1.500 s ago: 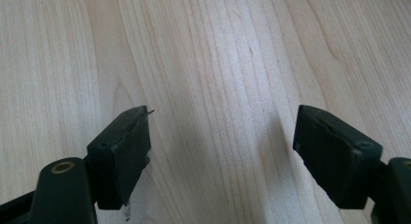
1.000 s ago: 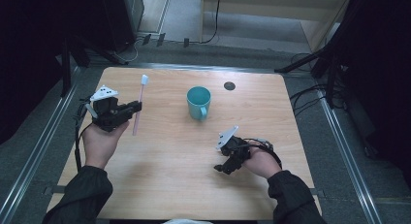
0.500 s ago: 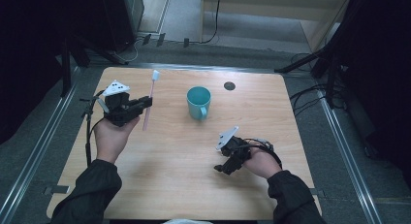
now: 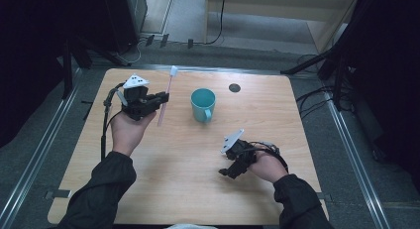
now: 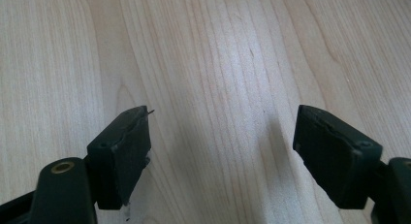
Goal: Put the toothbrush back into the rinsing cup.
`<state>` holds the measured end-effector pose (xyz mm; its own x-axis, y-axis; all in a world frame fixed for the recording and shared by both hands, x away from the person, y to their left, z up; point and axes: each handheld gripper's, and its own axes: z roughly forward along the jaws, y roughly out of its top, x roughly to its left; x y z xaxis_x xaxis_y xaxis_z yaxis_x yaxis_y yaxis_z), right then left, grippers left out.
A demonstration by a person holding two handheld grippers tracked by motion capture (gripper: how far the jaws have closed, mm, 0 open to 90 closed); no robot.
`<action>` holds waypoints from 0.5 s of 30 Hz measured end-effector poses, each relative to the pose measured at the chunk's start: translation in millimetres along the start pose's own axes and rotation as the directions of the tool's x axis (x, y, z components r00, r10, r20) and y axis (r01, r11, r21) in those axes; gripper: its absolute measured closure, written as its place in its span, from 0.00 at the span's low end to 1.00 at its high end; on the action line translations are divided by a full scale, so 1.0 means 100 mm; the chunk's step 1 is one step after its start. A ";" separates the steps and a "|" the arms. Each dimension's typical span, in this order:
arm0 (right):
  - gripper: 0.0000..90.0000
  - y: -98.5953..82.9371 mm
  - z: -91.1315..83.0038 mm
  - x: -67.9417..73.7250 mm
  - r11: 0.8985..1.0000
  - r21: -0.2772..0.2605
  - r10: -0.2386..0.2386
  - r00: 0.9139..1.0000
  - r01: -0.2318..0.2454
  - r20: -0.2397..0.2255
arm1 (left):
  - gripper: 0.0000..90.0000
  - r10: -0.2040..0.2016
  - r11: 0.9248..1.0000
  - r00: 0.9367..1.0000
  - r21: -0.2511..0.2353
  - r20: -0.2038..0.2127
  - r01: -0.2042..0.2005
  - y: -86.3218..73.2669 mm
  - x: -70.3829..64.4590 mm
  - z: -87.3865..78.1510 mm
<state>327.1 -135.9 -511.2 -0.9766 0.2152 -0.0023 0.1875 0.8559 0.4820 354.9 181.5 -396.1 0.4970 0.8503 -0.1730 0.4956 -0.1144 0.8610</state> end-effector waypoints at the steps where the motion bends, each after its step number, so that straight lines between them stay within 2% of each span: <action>1: 0.24 0.00 0.00 0.00 1.000 0.001 0.001 1.000 -0.001 0.000 | 0.94 0.000 1.000 1.000 0.002 0.003 0.000 0.01 0.00 0.01; 15: 0.24 0.00 0.00 0.00 1.000 -0.002 -0.001 1.000 0.001 -0.002 | 0.94 0.007 1.000 1.000 0.026 0.029 -0.008 0.23 -0.04 0.27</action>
<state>326.9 -135.4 -511.1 -0.9769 0.2135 -0.0010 0.1864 0.8550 0.4840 383.1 161.4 -388.6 0.5214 0.8340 -0.1807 0.5100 -0.1348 0.8495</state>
